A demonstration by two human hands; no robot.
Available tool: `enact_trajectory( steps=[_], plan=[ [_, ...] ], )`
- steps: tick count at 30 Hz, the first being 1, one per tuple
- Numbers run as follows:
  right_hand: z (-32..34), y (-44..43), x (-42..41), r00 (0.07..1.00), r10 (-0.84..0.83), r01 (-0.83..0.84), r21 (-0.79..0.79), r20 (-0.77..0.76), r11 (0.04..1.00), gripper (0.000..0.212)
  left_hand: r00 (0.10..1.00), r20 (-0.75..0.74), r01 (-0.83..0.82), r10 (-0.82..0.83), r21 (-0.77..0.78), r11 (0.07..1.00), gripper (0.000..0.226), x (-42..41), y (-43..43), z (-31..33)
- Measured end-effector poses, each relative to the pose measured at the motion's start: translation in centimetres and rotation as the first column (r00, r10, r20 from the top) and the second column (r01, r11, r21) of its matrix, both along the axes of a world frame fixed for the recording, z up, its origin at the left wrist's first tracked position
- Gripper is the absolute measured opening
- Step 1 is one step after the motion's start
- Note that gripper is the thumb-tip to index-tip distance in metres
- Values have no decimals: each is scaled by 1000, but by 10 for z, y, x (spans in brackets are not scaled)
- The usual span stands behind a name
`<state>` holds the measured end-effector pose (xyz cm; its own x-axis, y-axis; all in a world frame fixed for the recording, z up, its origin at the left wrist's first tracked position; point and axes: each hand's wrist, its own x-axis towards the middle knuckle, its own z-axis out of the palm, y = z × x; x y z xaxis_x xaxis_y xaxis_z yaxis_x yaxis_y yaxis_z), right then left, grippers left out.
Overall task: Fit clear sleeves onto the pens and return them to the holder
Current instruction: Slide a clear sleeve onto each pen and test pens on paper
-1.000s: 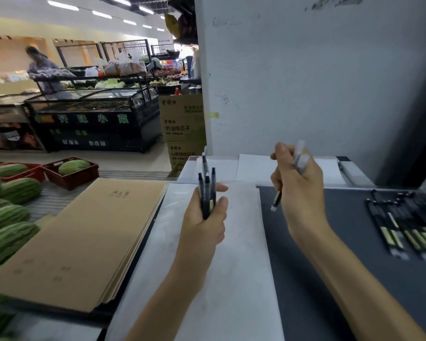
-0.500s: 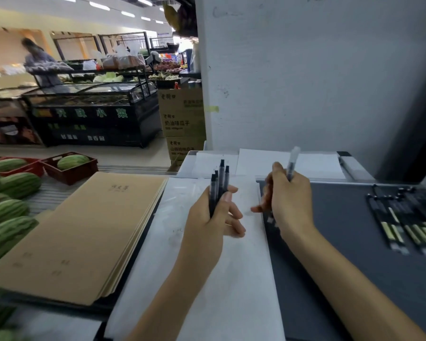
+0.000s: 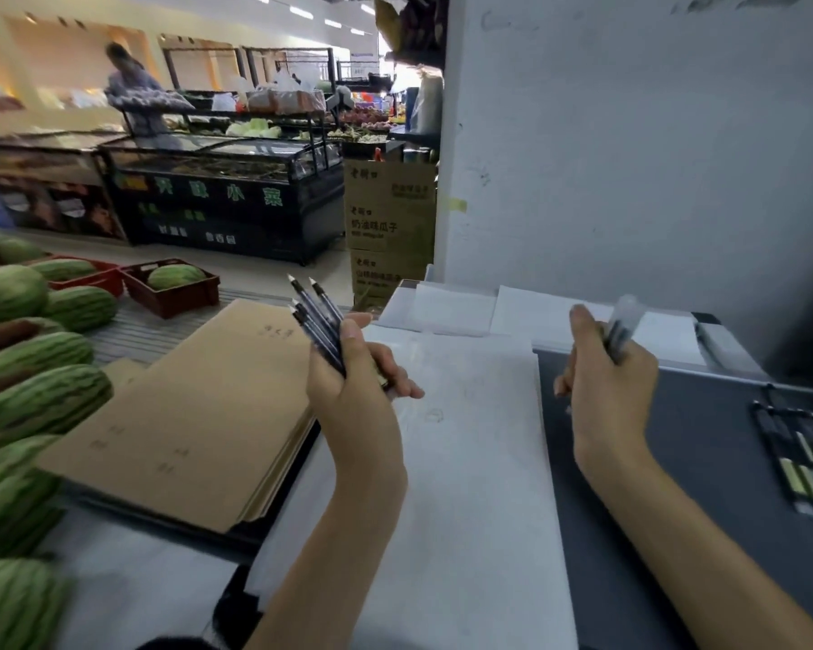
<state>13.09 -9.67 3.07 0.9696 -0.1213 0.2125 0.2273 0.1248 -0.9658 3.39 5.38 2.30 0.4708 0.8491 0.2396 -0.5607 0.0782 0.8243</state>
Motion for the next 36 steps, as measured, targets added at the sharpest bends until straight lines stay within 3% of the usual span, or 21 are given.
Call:
enact_trajectory(
  steps=[3, 7, 10, 13, 16, 23, 28, 33, 34, 36],
  plan=[
    [-6, 0, 1, 1000, -31, 31, 14, -2, 999, 46, 1000, -13, 10, -11, -23, 1000, 22, 1, -1, 0],
    [-2, 2, 4, 997, 50, -50, 4, -55, 999, 47, 998, -35, 56, -59, -76, 996, 22, 1, -1, 0],
    [2, 8, 5, 994, 107, -99, -217, 24, 971, 50, 996, -41, 78, -79, -16, 997, 22, 2, -2, -1],
    [7, 25, 9, 974, 218, -150, -537, 64, 830, 42, 989, 7, 147, -147, -40, 988, 26, 3, -3, -1],
    [8, 43, 13, 951, 306, -193, -707, 35, 681, 40, 982, 27, 190, -189, -67, 979, 27, 3, -3, -1],
    [0, 53, 16, 953, 299, -217, -799, -49, 561, 25, 975, 43, 222, -219, -120, 968, 26, 4, -1, -2],
    [3, 49, 16, 944, 329, -178, -877, -24, 447, 15, 964, 12, 267, -267, -81, 960, 24, 3, -3, 0],
    [10, 39, 18, 939, 338, -225, -866, -70, 446, 12, 928, -27, 370, -372, -55, 927, 25, 2, -8, 1],
    [12, 35, 20, 941, 327, -244, -838, -83, 488, 13, 911, -38, 408, -410, -62, 911, 26, 2, -8, 1],
    [19, 24, 22, 932, 319, -351, -659, -174, 665, 17, 860, -42, 504, -508, -80, 860, 27, 1, -9, 0]
  ],
)
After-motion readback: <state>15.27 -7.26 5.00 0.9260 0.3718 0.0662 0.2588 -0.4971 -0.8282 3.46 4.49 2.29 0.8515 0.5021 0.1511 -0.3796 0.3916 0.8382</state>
